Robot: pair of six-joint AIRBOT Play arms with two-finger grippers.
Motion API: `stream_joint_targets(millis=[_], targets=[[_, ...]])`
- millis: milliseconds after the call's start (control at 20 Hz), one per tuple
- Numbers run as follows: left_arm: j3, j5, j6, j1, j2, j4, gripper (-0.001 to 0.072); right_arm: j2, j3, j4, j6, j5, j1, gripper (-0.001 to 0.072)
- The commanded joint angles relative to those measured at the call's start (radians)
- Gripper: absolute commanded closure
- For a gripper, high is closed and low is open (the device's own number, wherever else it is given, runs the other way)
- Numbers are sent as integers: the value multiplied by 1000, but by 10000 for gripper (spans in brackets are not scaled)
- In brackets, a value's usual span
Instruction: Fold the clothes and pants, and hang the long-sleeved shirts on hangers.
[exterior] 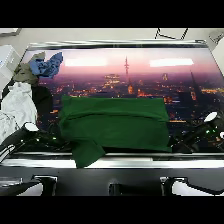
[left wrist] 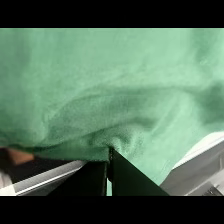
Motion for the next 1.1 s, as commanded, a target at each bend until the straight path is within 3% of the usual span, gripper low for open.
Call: stream_joint_targets(millis=[0,100,200,250,300,350,500,700,850,1050], targets=[[0,-11,3,-3,17,-8,682,1,-61,66,-24,-114,0,145],[0,-10,0,-3,17,-8,682,1,-80,117,-25,-143,0,170],[0,-10,0,-2,17,-8,681,1,-98,123,-25,-143,0,309],[0,-10,0,-2,17,-8,681,1,-106,124,-39,-136,0,424],[0,-10,1,-2,18,-8,682,1,-106,130,-62,-116,0,635],[6,-10,5,-2,21,-2,682,7,-102,135,-74,-100,0,673],[89,-44,3,8,58,66,683,44,-25,136,-103,-67,0,676],[307,-91,-47,59,66,96,683,64,185,176,-41,-38,30,677],[473,-16,-75,42,8,96,683,34,325,164,-3,-140,139,677],[708,-16,-108,38,-169,93,682,-109,509,137,95,-220,202,676]])
